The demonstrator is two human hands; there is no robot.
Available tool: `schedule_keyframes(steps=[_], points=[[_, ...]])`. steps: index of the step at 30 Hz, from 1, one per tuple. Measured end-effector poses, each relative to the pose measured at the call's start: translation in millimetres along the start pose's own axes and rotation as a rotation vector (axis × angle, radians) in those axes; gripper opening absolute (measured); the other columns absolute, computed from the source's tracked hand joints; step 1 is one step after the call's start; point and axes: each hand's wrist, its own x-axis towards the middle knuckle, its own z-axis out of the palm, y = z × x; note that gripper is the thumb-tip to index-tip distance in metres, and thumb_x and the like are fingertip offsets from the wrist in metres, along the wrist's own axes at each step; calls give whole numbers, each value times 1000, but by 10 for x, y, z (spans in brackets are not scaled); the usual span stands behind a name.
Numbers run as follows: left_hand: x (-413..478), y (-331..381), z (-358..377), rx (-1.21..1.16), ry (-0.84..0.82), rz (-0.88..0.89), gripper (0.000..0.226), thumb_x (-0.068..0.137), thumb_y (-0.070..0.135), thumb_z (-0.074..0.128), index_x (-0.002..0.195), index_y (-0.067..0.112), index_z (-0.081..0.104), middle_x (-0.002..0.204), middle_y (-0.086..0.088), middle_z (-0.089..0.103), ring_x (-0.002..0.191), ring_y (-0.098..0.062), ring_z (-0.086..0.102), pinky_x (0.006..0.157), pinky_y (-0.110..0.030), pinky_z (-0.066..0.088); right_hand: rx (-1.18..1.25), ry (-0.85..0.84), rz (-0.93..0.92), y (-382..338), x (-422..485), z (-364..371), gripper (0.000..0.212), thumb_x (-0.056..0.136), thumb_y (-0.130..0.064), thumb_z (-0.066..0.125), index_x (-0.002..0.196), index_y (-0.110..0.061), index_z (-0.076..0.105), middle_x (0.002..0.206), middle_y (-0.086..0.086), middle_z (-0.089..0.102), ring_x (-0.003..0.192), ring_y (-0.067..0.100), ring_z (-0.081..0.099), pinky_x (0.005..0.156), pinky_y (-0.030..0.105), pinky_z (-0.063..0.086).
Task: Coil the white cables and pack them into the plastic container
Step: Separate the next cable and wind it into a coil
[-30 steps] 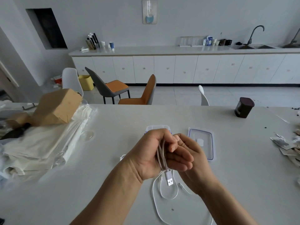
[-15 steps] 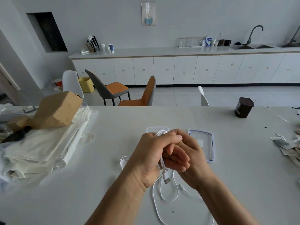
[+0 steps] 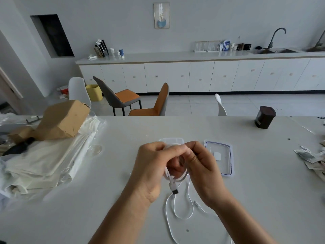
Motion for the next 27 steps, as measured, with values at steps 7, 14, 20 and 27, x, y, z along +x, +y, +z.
schedule_keyframes(steps=[7,14,20,27], points=[[135,-40,-224,157,-225,-119,32,86,26,69,99,-3,72,79,-22,70,77,-30,69,81,-49,59,-94,-16,164,104,117,-159,31,96,-27,54,91,4,58,73,7,52,71,20,48,68,36,43],[207,-104,-276,685,-141,143,14,94,21,65,88,14,74,69,-1,74,53,-16,67,57,-41,62,-121,-30,288,60,142,-222,27,101,-20,52,86,-2,63,77,9,46,74,24,39,70,39,36],[232,-121,-262,616,-104,165,18,95,21,64,83,13,75,69,-2,75,55,-26,71,62,-48,61,53,-96,362,-2,176,-348,28,99,-16,52,94,6,67,82,16,58,75,28,49,67,36,42],[193,-61,-193,385,-102,72,16,95,13,63,88,8,77,68,-14,73,59,-33,71,58,-39,62,158,-18,299,45,149,-345,22,81,-18,67,93,-1,59,78,20,64,63,26,60,57,29,50]])
